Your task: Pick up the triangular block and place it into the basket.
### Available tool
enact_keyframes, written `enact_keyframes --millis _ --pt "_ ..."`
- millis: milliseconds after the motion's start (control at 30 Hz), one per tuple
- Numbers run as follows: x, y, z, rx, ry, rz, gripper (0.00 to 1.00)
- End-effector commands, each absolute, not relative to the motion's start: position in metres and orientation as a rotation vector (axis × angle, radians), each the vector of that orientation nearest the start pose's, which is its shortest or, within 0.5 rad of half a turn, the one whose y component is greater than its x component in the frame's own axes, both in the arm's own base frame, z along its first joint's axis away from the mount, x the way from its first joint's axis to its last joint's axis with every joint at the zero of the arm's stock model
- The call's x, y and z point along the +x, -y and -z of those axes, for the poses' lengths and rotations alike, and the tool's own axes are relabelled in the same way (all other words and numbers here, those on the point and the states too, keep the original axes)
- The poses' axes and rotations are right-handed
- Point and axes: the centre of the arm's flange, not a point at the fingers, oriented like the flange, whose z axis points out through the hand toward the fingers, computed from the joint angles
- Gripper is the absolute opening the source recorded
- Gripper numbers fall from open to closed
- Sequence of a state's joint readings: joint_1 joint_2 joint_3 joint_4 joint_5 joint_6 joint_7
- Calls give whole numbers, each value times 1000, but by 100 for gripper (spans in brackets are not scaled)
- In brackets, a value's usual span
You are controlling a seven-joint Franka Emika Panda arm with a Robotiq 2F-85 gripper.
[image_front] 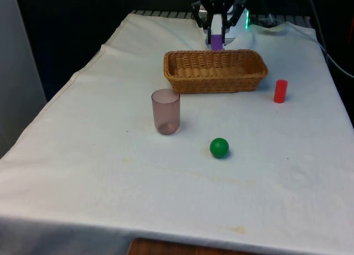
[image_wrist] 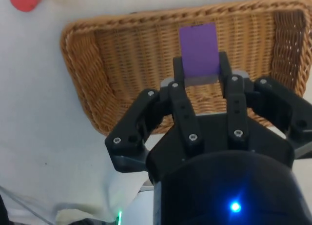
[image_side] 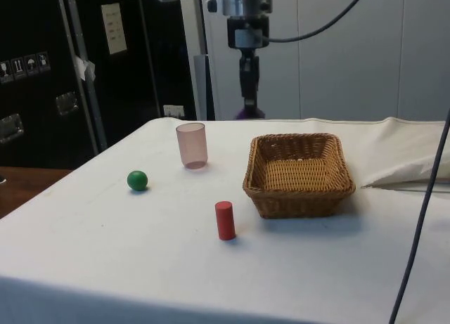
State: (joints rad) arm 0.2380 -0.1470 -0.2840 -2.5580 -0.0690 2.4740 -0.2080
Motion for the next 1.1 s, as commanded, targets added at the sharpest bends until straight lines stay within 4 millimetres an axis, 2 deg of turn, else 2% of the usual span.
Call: enact_keyframes --millis 0,100,367,400,733,967,1000,1067 --pt "442 23 -322 -3138 349 98 33" --pt "439 24 -320 -3126 351 79 33" --pt "413 39 -298 -3113 386 77 33" --pt "415 36 -299 -3106 385 63 33" --pt "387 41 -263 -3102 411 87 33" --pt "375 40 -241 -3107 416 98 33" --pt "376 41 -243 -3109 415 76 33" --pt "373 40 -232 -3113 416 106 33"
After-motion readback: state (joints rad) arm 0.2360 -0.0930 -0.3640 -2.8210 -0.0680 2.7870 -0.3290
